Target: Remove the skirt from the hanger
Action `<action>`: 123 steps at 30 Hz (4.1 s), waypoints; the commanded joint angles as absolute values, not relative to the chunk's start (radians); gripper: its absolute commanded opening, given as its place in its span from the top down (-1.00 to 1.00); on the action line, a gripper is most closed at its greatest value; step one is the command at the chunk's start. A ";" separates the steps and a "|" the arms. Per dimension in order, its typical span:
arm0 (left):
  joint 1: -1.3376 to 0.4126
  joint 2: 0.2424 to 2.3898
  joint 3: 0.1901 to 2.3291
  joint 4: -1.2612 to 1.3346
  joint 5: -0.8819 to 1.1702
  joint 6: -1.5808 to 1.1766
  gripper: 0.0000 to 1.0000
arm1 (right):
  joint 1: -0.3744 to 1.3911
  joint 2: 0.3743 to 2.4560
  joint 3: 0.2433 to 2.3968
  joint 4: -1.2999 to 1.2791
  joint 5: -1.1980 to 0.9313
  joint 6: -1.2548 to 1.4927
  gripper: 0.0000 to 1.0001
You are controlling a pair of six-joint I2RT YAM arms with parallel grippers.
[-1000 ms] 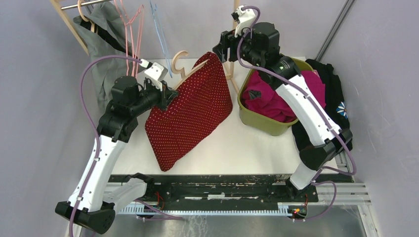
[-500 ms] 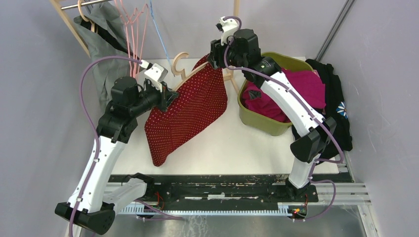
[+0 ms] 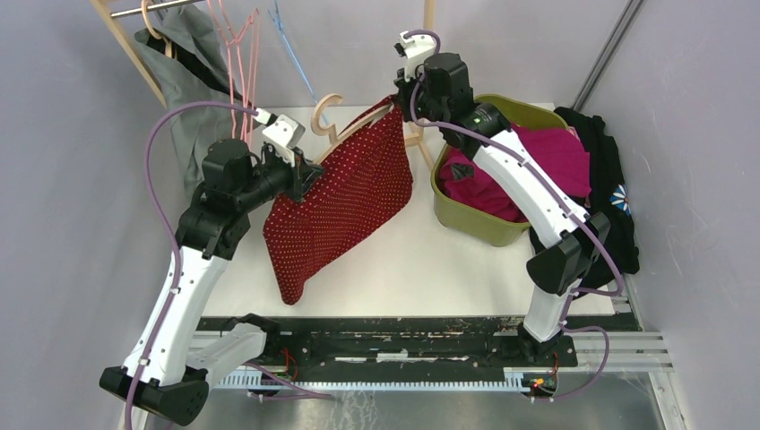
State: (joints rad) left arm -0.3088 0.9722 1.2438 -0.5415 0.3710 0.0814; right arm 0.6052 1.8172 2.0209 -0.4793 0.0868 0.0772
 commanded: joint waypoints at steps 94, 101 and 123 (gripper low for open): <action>-0.451 1.299 1.644 0.578 -0.169 0.122 0.94 | 0.959 1.262 0.836 -0.563 -0.149 0.037 0.99; -0.452 1.296 1.704 0.567 -0.150 0.121 0.94 | 0.958 1.275 0.862 -0.567 -0.151 0.041 0.99; -0.453 1.030 1.506 0.121 -0.026 0.058 0.94 | 0.911 1.538 1.676 -0.698 0.402 -0.142 0.99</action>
